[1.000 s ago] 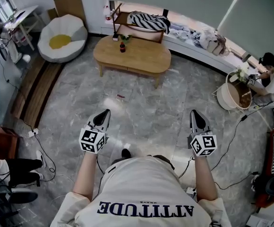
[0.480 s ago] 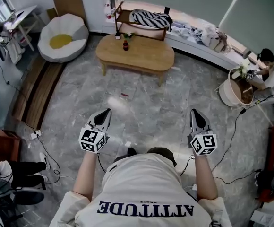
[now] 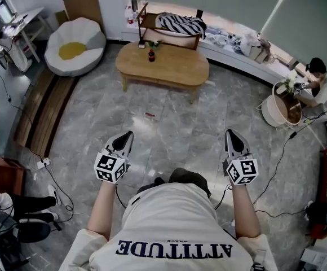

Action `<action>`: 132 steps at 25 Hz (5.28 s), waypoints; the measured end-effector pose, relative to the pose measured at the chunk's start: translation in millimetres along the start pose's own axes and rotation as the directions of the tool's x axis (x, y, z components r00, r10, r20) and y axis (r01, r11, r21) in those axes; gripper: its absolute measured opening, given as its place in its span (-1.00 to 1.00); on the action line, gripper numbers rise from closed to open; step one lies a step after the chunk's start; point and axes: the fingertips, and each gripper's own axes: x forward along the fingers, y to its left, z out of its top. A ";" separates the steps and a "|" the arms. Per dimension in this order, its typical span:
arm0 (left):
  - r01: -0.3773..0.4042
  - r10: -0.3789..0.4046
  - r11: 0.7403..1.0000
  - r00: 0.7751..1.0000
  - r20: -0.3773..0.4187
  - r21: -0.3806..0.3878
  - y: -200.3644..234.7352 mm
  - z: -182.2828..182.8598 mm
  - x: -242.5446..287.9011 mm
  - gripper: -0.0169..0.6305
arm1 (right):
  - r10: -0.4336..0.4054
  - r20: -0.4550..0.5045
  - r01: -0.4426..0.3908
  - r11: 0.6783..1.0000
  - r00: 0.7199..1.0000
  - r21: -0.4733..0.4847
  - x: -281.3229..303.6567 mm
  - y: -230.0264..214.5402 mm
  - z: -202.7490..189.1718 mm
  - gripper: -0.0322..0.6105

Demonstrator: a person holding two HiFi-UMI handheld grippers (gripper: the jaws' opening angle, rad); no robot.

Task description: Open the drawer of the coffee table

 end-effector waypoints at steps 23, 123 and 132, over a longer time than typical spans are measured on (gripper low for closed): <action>-0.019 0.018 1.000 0.999 -0.031 -0.016 38.2 4.9 63.2 -0.89 | 0.030 -0.045 -0.028 0.998 0.999 0.048 73.8 -34.9 -7.7 -0.84; 0.113 -0.145 0.988 0.910 -0.389 -0.104 370.2 -265.4 646.8 -0.89 | -0.083 -0.545 0.216 0.959 0.834 0.185 624.2 -200.2 -415.7 -0.84; 0.049 -0.083 0.995 0.901 -0.425 -0.091 384.2 -354.0 685.4 -0.89 | -0.016 -0.598 0.157 0.970 0.801 0.184 652.3 -209.2 -509.9 -0.83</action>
